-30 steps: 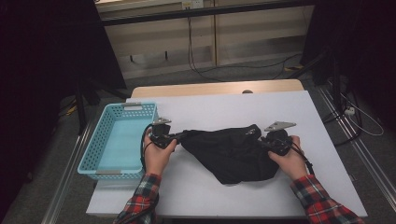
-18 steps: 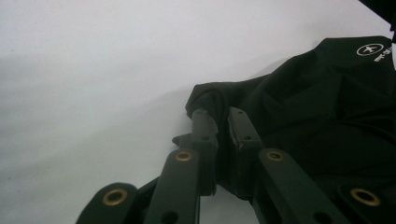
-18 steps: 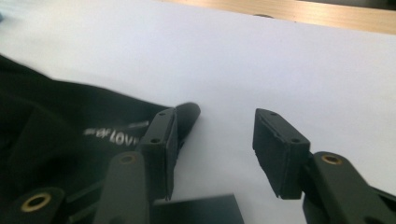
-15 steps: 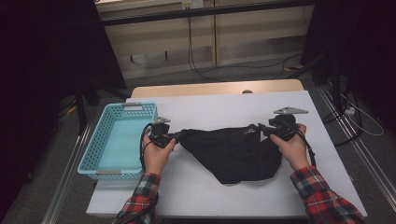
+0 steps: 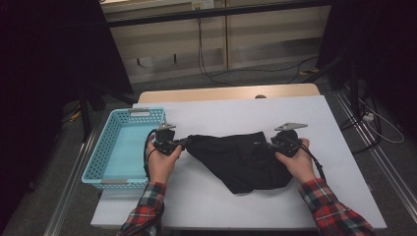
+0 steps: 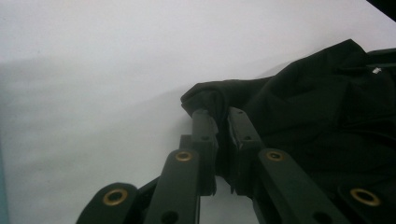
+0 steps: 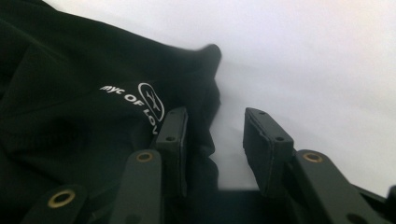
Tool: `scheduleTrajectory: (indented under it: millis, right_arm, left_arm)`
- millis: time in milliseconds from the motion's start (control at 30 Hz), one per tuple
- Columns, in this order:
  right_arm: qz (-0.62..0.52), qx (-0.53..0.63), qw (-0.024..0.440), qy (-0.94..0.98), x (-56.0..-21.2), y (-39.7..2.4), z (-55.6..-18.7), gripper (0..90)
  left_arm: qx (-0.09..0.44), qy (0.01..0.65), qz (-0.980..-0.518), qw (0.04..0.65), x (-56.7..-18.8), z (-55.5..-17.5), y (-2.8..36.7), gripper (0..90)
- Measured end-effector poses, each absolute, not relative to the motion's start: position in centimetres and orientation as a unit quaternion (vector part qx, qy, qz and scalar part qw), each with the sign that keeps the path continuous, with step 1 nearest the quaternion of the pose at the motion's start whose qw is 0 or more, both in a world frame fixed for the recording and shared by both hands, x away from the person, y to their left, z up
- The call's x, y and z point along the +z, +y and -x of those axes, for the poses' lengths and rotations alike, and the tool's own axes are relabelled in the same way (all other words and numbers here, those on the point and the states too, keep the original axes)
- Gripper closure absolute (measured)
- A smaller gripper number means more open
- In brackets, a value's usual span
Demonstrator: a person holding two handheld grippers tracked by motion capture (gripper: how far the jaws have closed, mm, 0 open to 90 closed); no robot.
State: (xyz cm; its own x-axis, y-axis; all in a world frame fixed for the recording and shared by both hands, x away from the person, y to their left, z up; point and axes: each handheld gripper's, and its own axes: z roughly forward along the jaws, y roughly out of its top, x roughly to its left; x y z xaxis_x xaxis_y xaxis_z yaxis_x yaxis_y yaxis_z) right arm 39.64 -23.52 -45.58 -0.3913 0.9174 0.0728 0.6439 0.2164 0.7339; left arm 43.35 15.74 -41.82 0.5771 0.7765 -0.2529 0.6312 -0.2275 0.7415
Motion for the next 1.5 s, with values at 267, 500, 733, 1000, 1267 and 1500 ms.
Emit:
scheduleTrajectory:
  millis: [267,500,733,1000,1267,1500]
  right_arm:
    - [-0.497,0.362,0.180,0.768,-45.5,-23.1,-38.6,60.6]
    - [-0.472,0.353,0.198,0.783,-45.5,-21.5,-38.3,60.4]
    - [-0.447,0.355,0.194,0.798,-45.8,-20.4,-38.2,57.8]
    - [-0.434,0.356,0.198,0.804,-45.7,-20.1,-38.1,51.8]
    - [-0.424,0.376,0.183,0.804,-44.6,-19.6,-37.6,47.0]
    - [-0.405,0.378,0.190,0.811,-44.2,-18.9,-37.1,47.1]
  left_arm:
    - [0.085,0.450,-0.778,0.430,-41.6,-43.1,15.8,82.5]
    - [0.081,0.449,-0.777,0.433,-41.8,-43.1,15.8,79.4]
    - [0.089,0.447,-0.774,0.439,-42.0,-43.2,15.7,59.7]
    - [0.089,0.444,-0.777,0.438,-42.2,-43.3,15.5,44.2]
    - [0.106,0.448,-0.773,0.437,-42.0,-43.2,15.7,31.9]
    - [0.110,0.449,-0.771,0.438,-41.7,-43.2,15.9,28.0]
